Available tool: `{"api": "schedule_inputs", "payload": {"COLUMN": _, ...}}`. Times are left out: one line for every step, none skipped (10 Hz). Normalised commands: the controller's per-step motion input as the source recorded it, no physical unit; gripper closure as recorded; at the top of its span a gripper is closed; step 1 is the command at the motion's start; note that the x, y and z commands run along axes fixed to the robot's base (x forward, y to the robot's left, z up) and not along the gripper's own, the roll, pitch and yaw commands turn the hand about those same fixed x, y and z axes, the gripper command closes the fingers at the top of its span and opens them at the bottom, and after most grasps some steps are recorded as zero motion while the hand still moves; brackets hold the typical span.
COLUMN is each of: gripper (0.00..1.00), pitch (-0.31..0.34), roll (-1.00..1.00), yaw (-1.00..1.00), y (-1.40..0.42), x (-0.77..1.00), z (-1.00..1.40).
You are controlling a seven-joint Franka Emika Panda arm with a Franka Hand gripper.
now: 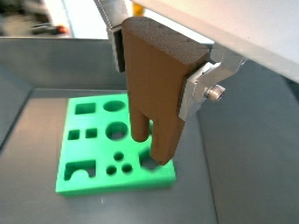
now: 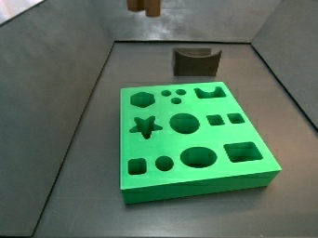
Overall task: Pick up the square-circle object. Move up. Place the square-circle object on the fixture. Regrasp the square-circle object. Rotate the square-circle object. Move to above the board. Insert the square-circle object.
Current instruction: Move to above the board, then insert the square-circle object.
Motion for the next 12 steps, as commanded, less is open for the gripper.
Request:
{"api": "schedule_inputs", "payload": {"gripper": 1.00, "pitch": 0.067, "roll": 0.06, "yaw": 1.00, "y": -1.00, "x": 0.36, "z": -0.02}}
{"api": "schedule_inputs", "payload": {"gripper": 1.00, "pitch": 0.075, "roll": 0.08, "yaw": 1.00, "y": -0.69, "x": 0.28, "z": -0.02}}
{"api": "schedule_inputs", "payload": {"gripper": 1.00, "pitch": 0.085, "roll": 0.09, "yaw": 1.00, "y": -0.41, "x": 0.22, "z": -0.01}}
{"api": "schedule_inputs", "payload": {"gripper": 1.00, "pitch": 0.099, "roll": 0.10, "yaw": 1.00, "y": -0.24, "x": 0.15, "z": 0.01}}
{"api": "schedule_inputs", "payload": {"gripper": 1.00, "pitch": 0.112, "roll": 0.11, "yaw": 1.00, "y": -0.15, "x": 0.10, "z": 0.01}}
{"api": "schedule_inputs", "payload": {"gripper": 1.00, "pitch": 0.131, "roll": 0.14, "yaw": 1.00, "y": -0.11, "x": 0.08, "z": 0.02}}
{"api": "schedule_inputs", "payload": {"gripper": 1.00, "pitch": 0.162, "roll": 0.17, "yaw": 1.00, "y": -0.09, "x": 0.09, "z": 0.02}}
{"api": "schedule_inputs", "payload": {"gripper": 1.00, "pitch": 0.173, "roll": 0.19, "yaw": 0.63, "y": -0.06, "x": 0.10, "z": 0.02}}
{"api": "schedule_inputs", "payload": {"gripper": 1.00, "pitch": 0.167, "roll": 0.18, "yaw": 0.47, "y": -0.05, "x": 0.10, "z": 0.02}}
{"api": "schedule_inputs", "payload": {"gripper": 1.00, "pitch": 0.158, "roll": 0.17, "yaw": 0.28, "y": -0.05, "x": 0.11, "z": 0.01}}
{"api": "schedule_inputs", "payload": {"gripper": 1.00, "pitch": -0.091, "roll": -0.08, "yaw": 0.40, "y": -0.59, "x": 0.17, "z": -0.73}}
{"api": "schedule_inputs", "payload": {"gripper": 1.00, "pitch": 0.000, "roll": 0.00, "yaw": 0.64, "y": -0.44, "x": 0.25, "z": -1.00}}
